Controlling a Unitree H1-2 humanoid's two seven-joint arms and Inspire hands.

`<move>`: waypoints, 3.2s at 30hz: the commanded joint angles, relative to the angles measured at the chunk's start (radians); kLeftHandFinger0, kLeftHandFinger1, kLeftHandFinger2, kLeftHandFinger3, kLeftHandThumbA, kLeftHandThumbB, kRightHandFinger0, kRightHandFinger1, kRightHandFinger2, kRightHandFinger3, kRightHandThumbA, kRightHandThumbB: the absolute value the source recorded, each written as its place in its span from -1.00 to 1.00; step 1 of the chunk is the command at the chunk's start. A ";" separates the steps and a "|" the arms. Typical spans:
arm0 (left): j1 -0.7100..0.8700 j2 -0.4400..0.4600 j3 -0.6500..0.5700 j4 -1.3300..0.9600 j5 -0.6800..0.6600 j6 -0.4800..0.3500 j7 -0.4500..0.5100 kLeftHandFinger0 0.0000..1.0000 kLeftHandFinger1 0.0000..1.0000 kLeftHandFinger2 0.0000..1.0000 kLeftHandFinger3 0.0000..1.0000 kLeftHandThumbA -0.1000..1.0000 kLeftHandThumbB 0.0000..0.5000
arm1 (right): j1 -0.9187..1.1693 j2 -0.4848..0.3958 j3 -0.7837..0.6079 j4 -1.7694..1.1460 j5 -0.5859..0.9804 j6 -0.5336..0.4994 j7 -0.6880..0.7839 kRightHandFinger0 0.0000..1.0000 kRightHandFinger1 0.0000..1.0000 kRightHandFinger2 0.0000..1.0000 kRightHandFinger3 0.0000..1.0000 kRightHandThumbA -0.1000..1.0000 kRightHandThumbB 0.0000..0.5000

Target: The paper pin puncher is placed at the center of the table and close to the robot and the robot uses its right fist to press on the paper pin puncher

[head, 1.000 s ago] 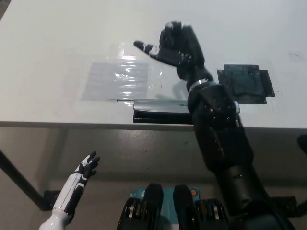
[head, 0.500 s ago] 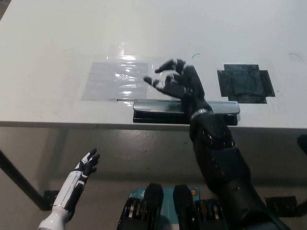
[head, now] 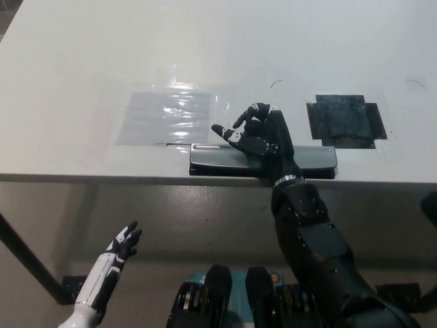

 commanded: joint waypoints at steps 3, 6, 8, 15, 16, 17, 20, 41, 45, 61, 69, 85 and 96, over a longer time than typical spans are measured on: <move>0.007 0.007 -0.008 -0.027 0.006 -0.047 -0.014 1.00 1.00 1.00 1.00 1.00 -0.10 | 0.167 0.002 -0.014 0.258 0.001 0.042 -0.011 -1.00 -1.00 -0.54 -0.80 1.00 -0.34; 0.015 0.003 -0.008 -0.024 0.007 -0.053 -0.011 1.00 1.00 1.00 1.00 1.00 -0.02 | 0.177 -0.007 -0.044 0.283 0.033 0.045 0.015 -1.00 -1.00 -0.51 -0.69 1.00 -0.41; 0.019 0.003 -0.008 -0.028 0.009 -0.052 -0.008 1.00 1.00 1.00 1.00 1.00 -0.10 | 0.169 -0.009 -0.042 0.286 0.026 0.046 0.015 -1.00 -1.00 -0.52 -0.66 1.00 -0.31; 0.018 0.004 -0.005 -0.029 0.010 -0.049 -0.005 1.00 1.00 1.00 1.00 1.00 -0.10 | 0.152 -0.007 -0.048 0.288 0.027 0.023 0.018 -1.00 -1.00 -0.57 -0.76 1.00 -0.28; 0.019 0.004 -0.004 -0.032 0.012 -0.048 -0.005 1.00 1.00 1.00 1.00 1.00 -0.11 | 0.144 -0.007 -0.053 0.283 0.032 0.022 0.019 -1.00 -1.00 -0.56 -0.76 1.00 -0.23; 0.030 0.005 -0.006 -0.036 0.013 -0.052 -0.006 1.00 1.00 1.00 1.00 1.00 -0.16 | 0.140 -0.006 -0.063 0.260 0.041 0.007 0.027 -1.00 -1.00 -0.57 -0.77 1.00 -0.21; 0.040 -0.001 -0.011 -0.039 0.012 -0.053 -0.009 1.00 1.00 1.00 1.00 1.00 -0.21 | 0.121 -0.018 -0.074 0.131 0.040 -0.033 0.021 -0.97 -0.97 -0.68 -0.88 1.00 -0.40; 0.060 -0.001 -0.006 -0.028 0.004 -0.060 -0.010 1.00 1.00 1.00 1.00 1.00 -0.27 | 0.430 -0.322 -0.058 -1.715 0.160 0.449 0.081 -0.91 -0.92 -0.90 -0.81 1.00 -0.29; 0.054 0.007 0.000 -0.029 0.002 -0.062 -0.011 1.00 1.00 1.00 1.00 1.00 -0.27 | 0.626 -0.352 -0.028 -1.733 0.143 0.296 0.136 -0.23 -0.21 0.12 0.46 1.00 -0.37; 0.052 0.015 0.018 0.004 -0.014 -0.095 -0.011 1.00 1.00 1.00 1.00 1.00 -0.25 | 1.001 -0.245 0.110 -1.211 -0.011 0.032 0.134 1.00 1.00 1.00 1.00 1.00 -0.12; 0.046 0.010 0.014 0.004 -0.007 -0.098 -0.007 1.00 1.00 1.00 1.00 1.00 -0.26 | 0.970 -0.221 0.145 -1.031 0.017 0.082 0.158 1.00 1.00 1.00 1.00 1.00 -0.02; -0.013 0.025 0.018 -0.014 -0.021 -0.078 -0.018 1.00 1.00 1.00 1.00 1.00 -0.35 | 0.898 -0.233 0.142 -0.939 0.005 0.100 0.185 1.00 1.00 1.00 1.00 1.00 0.33; -0.024 0.021 0.019 -0.002 -0.010 -0.078 -0.007 1.00 1.00 1.00 1.00 1.00 -0.34 | 0.875 -0.238 0.135 -0.936 -0.005 0.125 0.184 1.00 1.00 1.00 1.00 1.00 0.41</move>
